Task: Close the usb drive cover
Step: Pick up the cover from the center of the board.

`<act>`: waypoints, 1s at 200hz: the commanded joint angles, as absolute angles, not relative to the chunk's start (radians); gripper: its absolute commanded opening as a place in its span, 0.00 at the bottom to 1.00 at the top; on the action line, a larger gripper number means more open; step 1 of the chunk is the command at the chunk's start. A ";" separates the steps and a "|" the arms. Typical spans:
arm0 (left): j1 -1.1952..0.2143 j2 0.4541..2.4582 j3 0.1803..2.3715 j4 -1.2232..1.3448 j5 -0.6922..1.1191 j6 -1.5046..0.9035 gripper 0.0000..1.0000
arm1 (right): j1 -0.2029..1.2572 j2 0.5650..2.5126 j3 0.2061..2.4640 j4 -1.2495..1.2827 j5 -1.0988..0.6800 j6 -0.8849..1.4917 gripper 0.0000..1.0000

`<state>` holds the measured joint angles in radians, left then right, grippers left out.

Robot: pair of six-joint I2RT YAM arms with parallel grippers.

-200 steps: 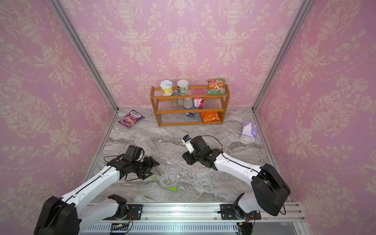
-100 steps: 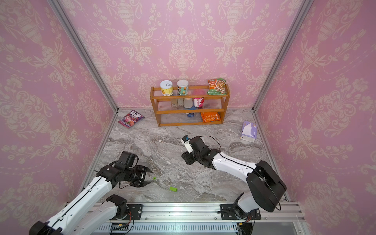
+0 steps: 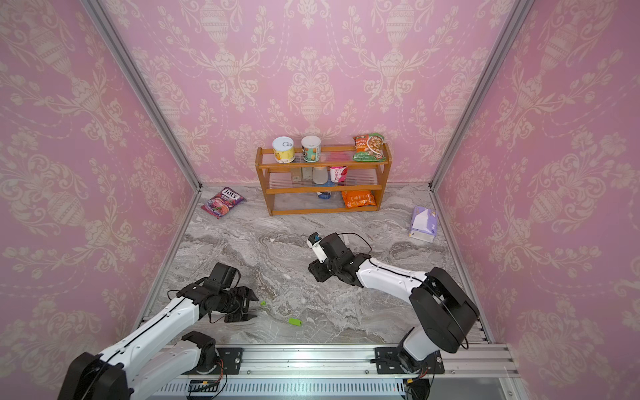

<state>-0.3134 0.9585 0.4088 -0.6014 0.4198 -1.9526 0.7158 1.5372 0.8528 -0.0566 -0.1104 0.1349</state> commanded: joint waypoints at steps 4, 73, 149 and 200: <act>-0.295 0.952 0.400 -0.578 0.361 -1.985 0.53 | 0.713 1.554 0.885 -0.054 -0.126 0.155 0.57; -0.295 1.018 0.395 -0.491 0.381 -2.001 0.53 | 0.711 1.561 0.885 -0.068 -0.131 0.151 0.57; -0.296 1.125 0.434 -0.468 0.424 -1.966 0.52 | 0.702 1.564 0.879 -0.069 -0.130 0.149 0.57; -0.302 1.160 0.462 -0.464 0.431 -1.964 0.48 | 0.697 1.565 0.884 -0.073 -0.133 0.147 0.57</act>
